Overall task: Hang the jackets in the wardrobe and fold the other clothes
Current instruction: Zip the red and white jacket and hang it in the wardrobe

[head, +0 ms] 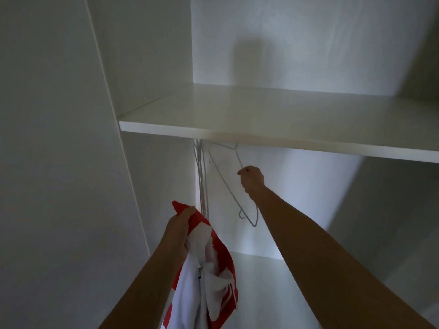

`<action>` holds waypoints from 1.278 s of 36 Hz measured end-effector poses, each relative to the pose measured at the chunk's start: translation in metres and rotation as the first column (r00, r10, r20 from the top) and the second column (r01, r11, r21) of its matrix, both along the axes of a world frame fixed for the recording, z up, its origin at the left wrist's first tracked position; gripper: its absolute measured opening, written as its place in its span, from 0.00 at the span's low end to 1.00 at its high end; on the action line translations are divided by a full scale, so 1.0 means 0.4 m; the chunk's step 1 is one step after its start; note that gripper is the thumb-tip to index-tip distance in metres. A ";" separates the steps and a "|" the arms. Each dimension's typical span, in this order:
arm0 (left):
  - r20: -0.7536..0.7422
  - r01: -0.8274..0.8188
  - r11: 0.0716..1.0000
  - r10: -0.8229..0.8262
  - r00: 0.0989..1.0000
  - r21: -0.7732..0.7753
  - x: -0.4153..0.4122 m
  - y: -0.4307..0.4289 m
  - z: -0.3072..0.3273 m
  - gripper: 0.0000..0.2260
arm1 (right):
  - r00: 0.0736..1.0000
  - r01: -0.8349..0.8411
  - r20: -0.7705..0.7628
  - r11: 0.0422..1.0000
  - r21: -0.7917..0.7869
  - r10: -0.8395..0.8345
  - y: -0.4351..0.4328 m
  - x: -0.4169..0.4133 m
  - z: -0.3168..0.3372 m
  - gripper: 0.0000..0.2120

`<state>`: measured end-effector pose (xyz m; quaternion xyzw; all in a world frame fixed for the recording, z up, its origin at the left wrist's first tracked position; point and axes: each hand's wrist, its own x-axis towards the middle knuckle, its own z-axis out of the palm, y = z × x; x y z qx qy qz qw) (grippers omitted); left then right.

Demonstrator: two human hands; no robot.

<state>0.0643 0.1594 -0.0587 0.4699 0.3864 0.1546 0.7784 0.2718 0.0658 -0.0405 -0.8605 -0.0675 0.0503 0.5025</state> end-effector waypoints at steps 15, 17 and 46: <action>-0.059 0.221 0.973 -0.218 0.974 0.066 0.006 -0.277 -0.021 0.11 | 0.987 0.158 0.037 0.987 0.041 -0.159 -0.549 -0.234 -0.151 0.12; -0.055 0.232 0.970 -0.229 0.972 0.077 0.003 -0.317 -0.020 0.11 | 0.983 0.176 0.023 0.978 0.110 -0.180 -0.626 -0.289 -0.179 0.15; 0.001 0.209 0.975 -0.210 0.978 0.075 -0.095 -0.593 -0.064 0.08 | 0.985 0.159 -0.171 0.535 0.830 -0.028 -0.774 -0.560 -0.136 0.26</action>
